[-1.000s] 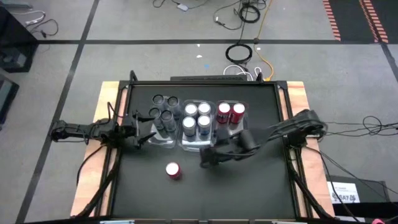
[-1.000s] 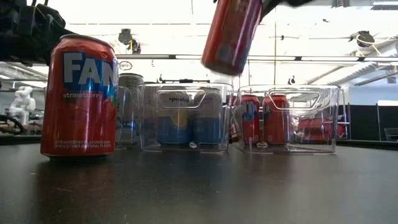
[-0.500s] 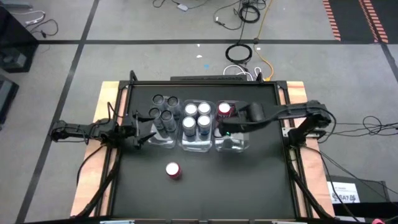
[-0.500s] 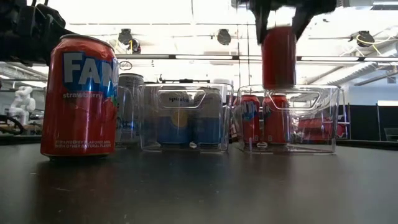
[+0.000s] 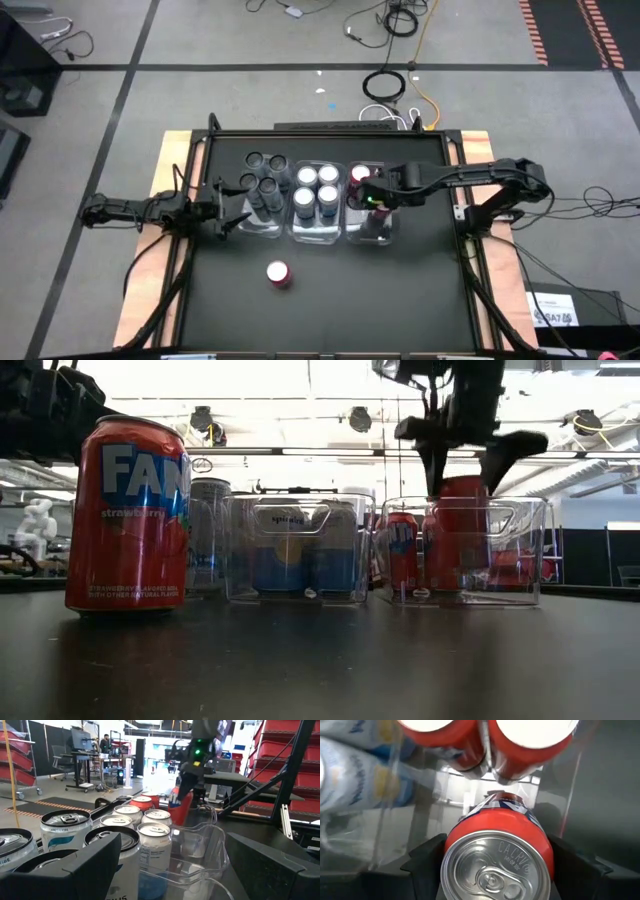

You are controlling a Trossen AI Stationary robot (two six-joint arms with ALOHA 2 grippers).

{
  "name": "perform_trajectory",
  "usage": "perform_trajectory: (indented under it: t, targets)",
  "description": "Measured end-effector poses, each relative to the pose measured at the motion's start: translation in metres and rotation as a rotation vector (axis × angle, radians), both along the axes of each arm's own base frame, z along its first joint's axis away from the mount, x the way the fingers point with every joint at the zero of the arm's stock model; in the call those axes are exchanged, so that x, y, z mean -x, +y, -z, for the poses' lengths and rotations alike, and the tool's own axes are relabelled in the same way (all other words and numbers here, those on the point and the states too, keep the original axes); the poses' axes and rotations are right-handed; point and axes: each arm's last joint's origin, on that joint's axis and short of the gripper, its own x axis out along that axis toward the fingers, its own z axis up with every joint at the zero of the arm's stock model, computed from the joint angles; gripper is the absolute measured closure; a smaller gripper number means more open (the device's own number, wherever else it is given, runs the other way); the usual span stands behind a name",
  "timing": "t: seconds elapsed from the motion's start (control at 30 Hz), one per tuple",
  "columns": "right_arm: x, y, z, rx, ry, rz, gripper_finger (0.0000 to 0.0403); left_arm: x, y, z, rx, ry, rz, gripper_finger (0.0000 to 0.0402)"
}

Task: Sort soda cans
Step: Put the right red soda can into the right transparent bin

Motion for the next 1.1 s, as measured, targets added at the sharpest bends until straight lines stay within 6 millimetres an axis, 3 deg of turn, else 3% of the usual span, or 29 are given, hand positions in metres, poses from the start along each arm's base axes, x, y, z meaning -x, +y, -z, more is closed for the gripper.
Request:
perform_trajectory:
  t: [0.27,0.7,0.9,1.1]
  targets:
    - [0.004,-0.026,0.033,-0.061,0.014,-0.002,0.0115,0.000,0.000,0.000,0.000,0.000,0.000,0.0036]
    - [0.006,-0.033,0.042,-0.079,0.015,-0.012,0.0050,0.000,0.000,0.000,0.000,0.000,0.000,0.0036]
    - [0.005,-0.034,0.033,-0.077,-0.001,-0.014,0.0046,0.000,0.000,0.000,0.000,0.000,0.000,0.0036]
    - [0.000,-0.036,-0.004,-0.026,-0.013,-0.043,0.0044,0.000,0.000,0.000,0.000,0.000,0.000,0.0036]
